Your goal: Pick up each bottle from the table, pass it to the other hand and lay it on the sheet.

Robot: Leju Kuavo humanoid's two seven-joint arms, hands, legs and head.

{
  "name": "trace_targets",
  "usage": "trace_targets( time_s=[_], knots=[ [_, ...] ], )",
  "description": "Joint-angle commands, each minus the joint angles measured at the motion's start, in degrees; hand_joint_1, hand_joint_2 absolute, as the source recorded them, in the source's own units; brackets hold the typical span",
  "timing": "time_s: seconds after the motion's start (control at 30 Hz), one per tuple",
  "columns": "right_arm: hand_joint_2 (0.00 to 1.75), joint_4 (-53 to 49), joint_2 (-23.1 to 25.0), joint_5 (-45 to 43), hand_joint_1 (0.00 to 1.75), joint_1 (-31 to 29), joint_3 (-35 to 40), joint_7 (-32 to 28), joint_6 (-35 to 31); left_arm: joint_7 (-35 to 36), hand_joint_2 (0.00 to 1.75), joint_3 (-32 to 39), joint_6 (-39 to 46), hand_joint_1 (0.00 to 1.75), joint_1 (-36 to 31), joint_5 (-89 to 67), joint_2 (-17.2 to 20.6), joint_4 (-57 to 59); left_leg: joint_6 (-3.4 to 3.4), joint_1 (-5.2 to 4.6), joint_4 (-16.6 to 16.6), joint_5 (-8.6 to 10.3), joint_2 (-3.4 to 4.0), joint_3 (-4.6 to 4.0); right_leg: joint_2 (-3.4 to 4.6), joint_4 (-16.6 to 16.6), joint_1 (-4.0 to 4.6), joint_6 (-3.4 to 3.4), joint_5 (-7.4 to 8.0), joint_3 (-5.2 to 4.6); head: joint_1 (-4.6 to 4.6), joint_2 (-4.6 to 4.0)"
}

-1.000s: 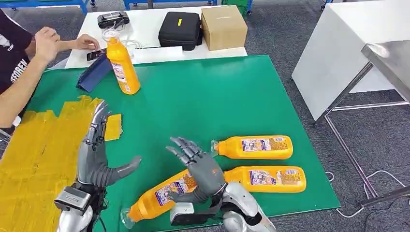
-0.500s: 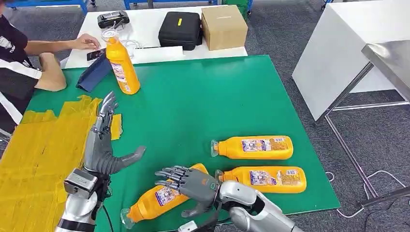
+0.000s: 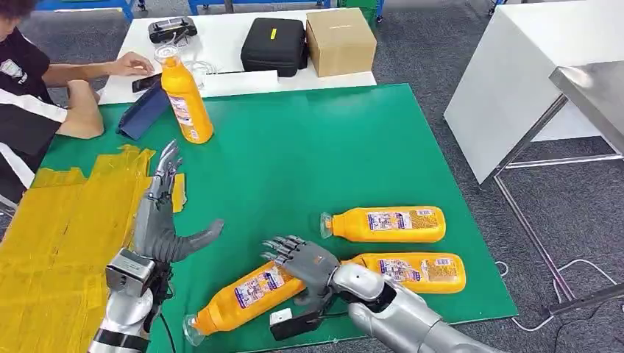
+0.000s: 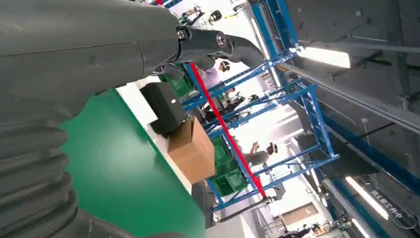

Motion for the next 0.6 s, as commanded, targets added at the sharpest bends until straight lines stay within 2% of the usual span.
trace_targets(
  time_s=[0.03, 0.1, 0.23, 0.37, 0.4, 0.43, 0.47, 0.53, 0.6],
  knots=[
    [1.75, 8.66, 1.91, 0.40, 0.00, -2.16, 3.50, 0.61, 0.38, 0.28, 1.75, -0.19, 0.05, 0.00, -0.97, 0.06, -0.13, 2.88, -0.06, 0.07, -0.05, -0.11, -0.16, 0.34, -0.10, -0.07, 0.07, -0.10, -0.12, 0.37, 0.00, 0.00],
    [1.75, 8.66, 1.91, 0.40, 0.00, -2.16, 3.50, 0.61, 0.38, 0.28, 1.75, -0.19, 0.05, 0.00, -0.97, 0.06, -0.13, 2.88, -0.05, 0.06, -0.06, -0.09, -0.18, 0.36, -0.12, -0.08, 0.06, -0.09, -0.12, 0.39, 0.00, 0.00],
    [1.75, 12.57, 4.42, 4.11, 0.00, -2.72, 4.38, 4.59, -0.07, 0.51, 1.75, -0.07, 0.28, 0.00, -0.53, 0.15, -0.10, 2.55, -0.05, 0.06, -0.07, -0.06, -0.10, 0.30, -0.06, -0.09, 0.06, -0.07, -0.06, 0.31, 0.00, 0.00],
    [1.75, 16.01, 6.89, 5.01, 0.00, -2.88, 4.04, 3.95, -1.79, 0.49, 1.75, 0.16, 0.38, 0.00, -0.23, 0.16, 0.05, 2.46, -0.07, 0.05, -0.09, -0.06, 0.14, 0.43, 0.02, -0.09, 0.06, -0.09, -0.03, 0.36, 0.00, 0.00],
    [1.75, 16.31, 7.33, 5.06, 0.37, -2.83, 3.86, 3.42, -2.44, 0.51, 1.75, 0.21, 0.43, 0.00, -0.27, 0.18, -0.01, 2.57, -0.08, 0.07, -0.09, -0.07, 0.13, 0.50, 0.01, -0.10, 0.08, -0.12, -0.03, 0.41, 0.00, 0.00],
    [1.75, 16.05, 7.53, 4.86, 1.24, -2.63, 3.49, 2.99, -3.05, 0.53, 1.75, 0.22, 0.44, 0.00, -0.32, 0.25, -0.07, 2.66, -0.09, 0.09, -0.08, -0.08, 0.05, 0.56, -0.06, -0.09, 0.10, -0.15, -0.07, 0.48, 0.00, 0.00],
    [1.75, 15.87, 7.59, 4.84, 1.43, -2.53, 3.31, 2.81, -3.10, 0.55, 1.75, 0.19, 0.45, 0.00, -0.38, 0.29, -0.12, 2.74, -0.08, 0.06, -0.10, -0.04, 0.06, 0.50, -0.08, -0.09, 0.06, -0.11, -0.04, 0.40, 0.02, 0.00],
    [1.75, 15.41, 7.57, 4.60, 1.69, -2.32, 2.84, 2.55, -3.08, 0.59, 1.75, 0.11, 0.43, 0.00, -0.48, 0.47, -0.24, 2.86, -0.07, 0.08, -0.08, -0.03, 0.07, 0.48, -0.07, -0.08, 0.07, -0.11, -0.03, 0.39, 0.00, 0.00],
    [1.75, 15.41, 7.57, 4.60, 1.71, -2.32, 2.84, 2.55, -3.08, 0.59, 1.75, 0.11, 0.43, 0.00, -0.48, 0.47, -0.24, 2.86, -0.06, 0.05, -0.09, 0.00, 0.07, 0.47, -0.08, -0.08, 0.04, -0.10, -0.03, 0.38, 0.00, 0.00]
  ],
)
